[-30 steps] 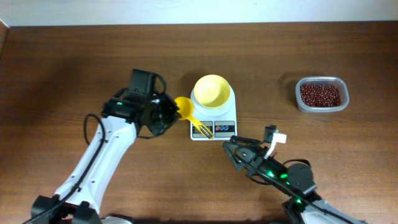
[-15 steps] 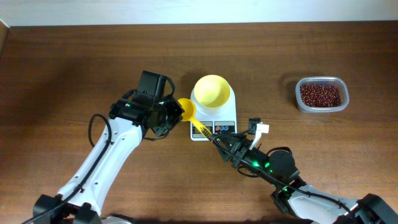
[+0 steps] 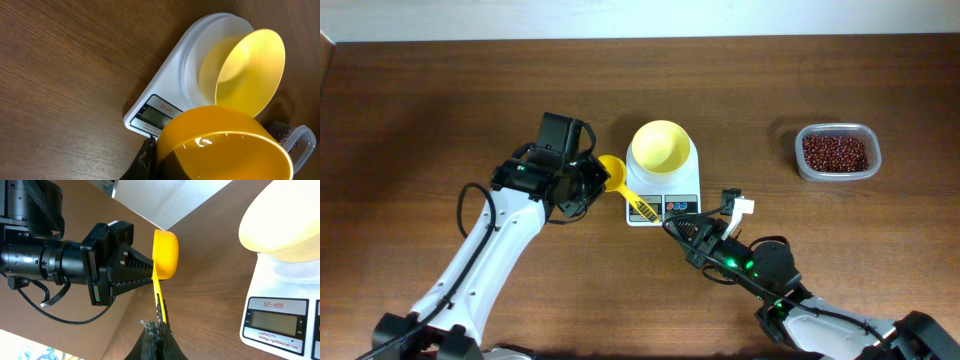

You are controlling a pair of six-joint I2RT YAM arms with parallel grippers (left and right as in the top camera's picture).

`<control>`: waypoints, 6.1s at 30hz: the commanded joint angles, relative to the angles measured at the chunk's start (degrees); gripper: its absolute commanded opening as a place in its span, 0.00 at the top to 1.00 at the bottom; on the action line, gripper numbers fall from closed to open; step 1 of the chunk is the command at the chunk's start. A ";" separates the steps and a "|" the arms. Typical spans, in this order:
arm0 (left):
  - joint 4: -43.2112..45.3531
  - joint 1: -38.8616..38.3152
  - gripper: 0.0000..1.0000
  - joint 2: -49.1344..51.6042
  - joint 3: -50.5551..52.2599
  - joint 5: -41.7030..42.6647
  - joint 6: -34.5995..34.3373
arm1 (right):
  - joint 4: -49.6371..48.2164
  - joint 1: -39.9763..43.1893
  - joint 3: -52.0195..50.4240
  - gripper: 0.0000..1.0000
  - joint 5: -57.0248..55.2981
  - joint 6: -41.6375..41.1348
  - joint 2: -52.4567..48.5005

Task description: Scoop item into bowl and weigh 50g on scale

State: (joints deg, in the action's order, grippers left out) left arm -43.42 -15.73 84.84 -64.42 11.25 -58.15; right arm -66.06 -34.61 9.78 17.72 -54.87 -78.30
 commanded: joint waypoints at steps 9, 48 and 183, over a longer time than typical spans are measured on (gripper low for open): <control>0.37 0.17 1.00 -0.96 -1.05 -2.49 -0.55 | 1.55 -0.37 0.85 0.64 -0.39 2.08 -0.52; -1.62 -12.02 1.00 -0.96 -1.05 0.31 -11.91 | -2.34 -1.44 1.55 0.81 -1.86 -1.99 -0.50; 13.40 -25.38 1.00 15.56 -5.16 -12.52 46.56 | 61.18 56.02 17.88 0.96 32.65 24.65 30.14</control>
State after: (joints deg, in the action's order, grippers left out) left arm -30.35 -41.04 100.16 -68.58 -0.86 -14.28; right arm -4.67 21.02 26.81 49.63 -31.05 -48.18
